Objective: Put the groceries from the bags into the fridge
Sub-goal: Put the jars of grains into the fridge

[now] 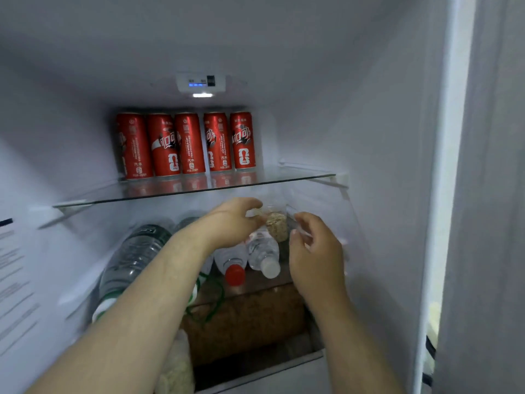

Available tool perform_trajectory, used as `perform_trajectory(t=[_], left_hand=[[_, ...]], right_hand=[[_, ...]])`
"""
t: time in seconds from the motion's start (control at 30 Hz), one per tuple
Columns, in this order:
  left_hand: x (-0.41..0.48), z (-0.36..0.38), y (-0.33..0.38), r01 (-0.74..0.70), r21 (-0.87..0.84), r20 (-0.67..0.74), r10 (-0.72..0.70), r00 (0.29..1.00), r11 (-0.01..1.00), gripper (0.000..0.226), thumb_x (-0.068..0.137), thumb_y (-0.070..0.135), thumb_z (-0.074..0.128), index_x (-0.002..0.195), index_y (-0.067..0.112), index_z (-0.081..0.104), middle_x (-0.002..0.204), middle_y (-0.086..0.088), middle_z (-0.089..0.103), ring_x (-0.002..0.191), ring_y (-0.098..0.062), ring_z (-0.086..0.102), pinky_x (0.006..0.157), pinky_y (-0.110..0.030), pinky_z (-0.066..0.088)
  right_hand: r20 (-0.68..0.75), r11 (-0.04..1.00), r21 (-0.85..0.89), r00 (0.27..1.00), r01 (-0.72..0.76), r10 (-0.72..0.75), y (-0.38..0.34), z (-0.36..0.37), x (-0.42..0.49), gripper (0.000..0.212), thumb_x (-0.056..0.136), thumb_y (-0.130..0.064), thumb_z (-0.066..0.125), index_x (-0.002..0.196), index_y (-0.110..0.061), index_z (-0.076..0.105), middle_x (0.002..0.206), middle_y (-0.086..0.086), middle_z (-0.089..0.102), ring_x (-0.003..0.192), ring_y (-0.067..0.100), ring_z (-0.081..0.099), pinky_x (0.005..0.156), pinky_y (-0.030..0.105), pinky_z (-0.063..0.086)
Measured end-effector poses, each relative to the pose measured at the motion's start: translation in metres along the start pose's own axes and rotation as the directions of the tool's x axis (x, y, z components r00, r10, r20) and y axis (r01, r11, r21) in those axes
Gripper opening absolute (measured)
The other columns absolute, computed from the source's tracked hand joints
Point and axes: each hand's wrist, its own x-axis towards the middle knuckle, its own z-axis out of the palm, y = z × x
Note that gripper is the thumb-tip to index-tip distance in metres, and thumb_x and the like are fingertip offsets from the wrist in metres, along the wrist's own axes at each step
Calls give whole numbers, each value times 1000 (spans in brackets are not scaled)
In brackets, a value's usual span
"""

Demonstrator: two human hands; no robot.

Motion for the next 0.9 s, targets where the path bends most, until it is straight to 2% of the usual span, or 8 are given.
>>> perform_trajectory(t=[0.1,0.23,0.33,0.47,0.57,0.63,0.73,0.9], left_hand=[[-53,1,3,-36,-56,-228,22,973,998,39,95,37,55,133,31,53,133,7,56,109,-4,52,84,-23,44],[-141,21,-12,-260,-246,-700,14,714,934,16,90,25,60,85,39,66,82,18,69,80,4,62,73,-11,49],[-190,52,-39,-249,-326,-789,-117,603,912,21,81,30,53,67,32,68,73,12,69,70,-5,64,65,-18,50],[-224,84,-88,-127,-543,-769,-430,473,830,20,73,36,52,69,36,71,68,8,69,70,-19,65,68,-30,51],[-232,102,-114,59,-615,-675,-564,476,786,15,73,34,55,82,32,67,84,9,70,89,-22,66,77,-28,51],[-232,113,-122,145,-612,-633,-591,499,778,29,76,27,57,104,32,60,104,13,64,104,-15,62,90,-29,50],[-229,119,-126,217,-496,-655,-526,542,841,50,83,8,63,122,35,49,111,26,54,108,0,52,93,-12,39],[-218,121,-134,411,-289,-611,-497,617,865,75,81,5,63,148,20,34,139,-8,46,123,-27,50,97,-37,46]], right_hand=[[-89,968,81,969,236,-229,-6,4,-44,19,91,-13,54,101,-23,67,95,-11,66,90,2,62,76,17,50],[12,859,135,866,495,-501,12,19,-108,13,80,-10,54,76,-8,66,72,0,61,67,14,57,60,29,47],[173,874,169,859,455,-481,40,33,-139,12,80,-11,54,76,-10,65,71,-1,59,65,12,56,57,32,47],[410,944,159,850,290,-330,60,60,-159,16,87,-22,55,96,-18,68,86,-8,63,80,5,60,68,28,53],[544,983,131,819,131,-182,63,83,-159,26,90,-23,62,116,-24,65,100,-24,57,96,-6,56,82,21,50],[604,992,111,788,61,-116,63,97,-155,45,88,-26,66,132,-26,56,117,-20,54,110,-5,52,94,23,48],[681,997,61,728,51,-79,65,114,-152,65,86,-30,69,144,-30,42,132,-12,42,119,-1,43,104,21,41],[747,999,3,664,54,-38,67,128,-145,76,87,-27,72,151,-26,32,134,-6,40,116,-3,36,85,-7,25]])
